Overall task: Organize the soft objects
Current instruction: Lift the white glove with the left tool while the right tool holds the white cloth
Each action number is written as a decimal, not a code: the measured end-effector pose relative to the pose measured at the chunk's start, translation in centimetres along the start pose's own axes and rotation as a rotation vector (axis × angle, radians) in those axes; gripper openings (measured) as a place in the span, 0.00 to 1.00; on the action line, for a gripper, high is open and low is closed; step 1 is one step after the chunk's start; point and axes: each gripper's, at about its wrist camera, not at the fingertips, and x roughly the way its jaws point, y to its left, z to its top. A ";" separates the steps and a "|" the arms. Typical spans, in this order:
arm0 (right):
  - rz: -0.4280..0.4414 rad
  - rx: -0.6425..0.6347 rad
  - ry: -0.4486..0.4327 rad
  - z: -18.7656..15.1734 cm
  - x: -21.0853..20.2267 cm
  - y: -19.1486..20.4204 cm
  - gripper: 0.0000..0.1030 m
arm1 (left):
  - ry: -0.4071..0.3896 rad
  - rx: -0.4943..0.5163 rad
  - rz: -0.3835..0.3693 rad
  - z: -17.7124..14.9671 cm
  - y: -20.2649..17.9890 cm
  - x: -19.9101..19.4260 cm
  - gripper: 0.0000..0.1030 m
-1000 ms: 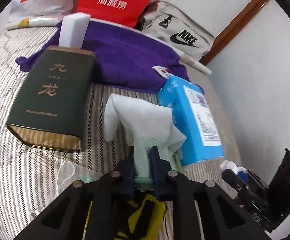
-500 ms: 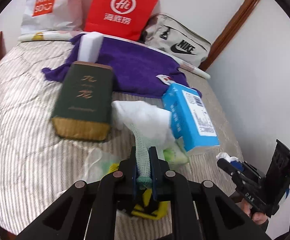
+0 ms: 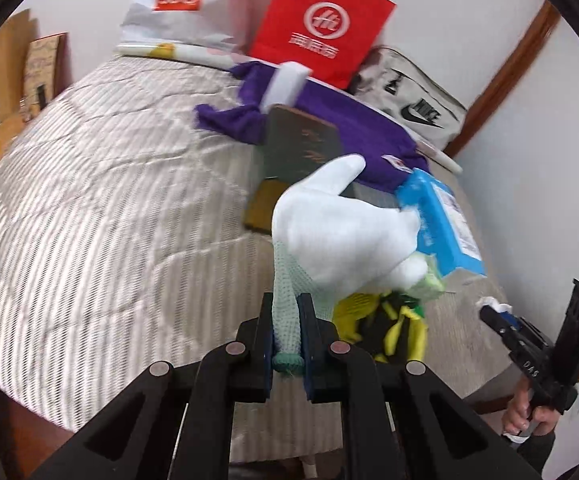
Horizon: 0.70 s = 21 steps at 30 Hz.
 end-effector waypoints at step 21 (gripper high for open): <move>-0.047 0.027 0.089 -0.5 2.5 -0.5 0.27 | 0.032 0.129 0.020 2.9 -2.6 5.7 0.58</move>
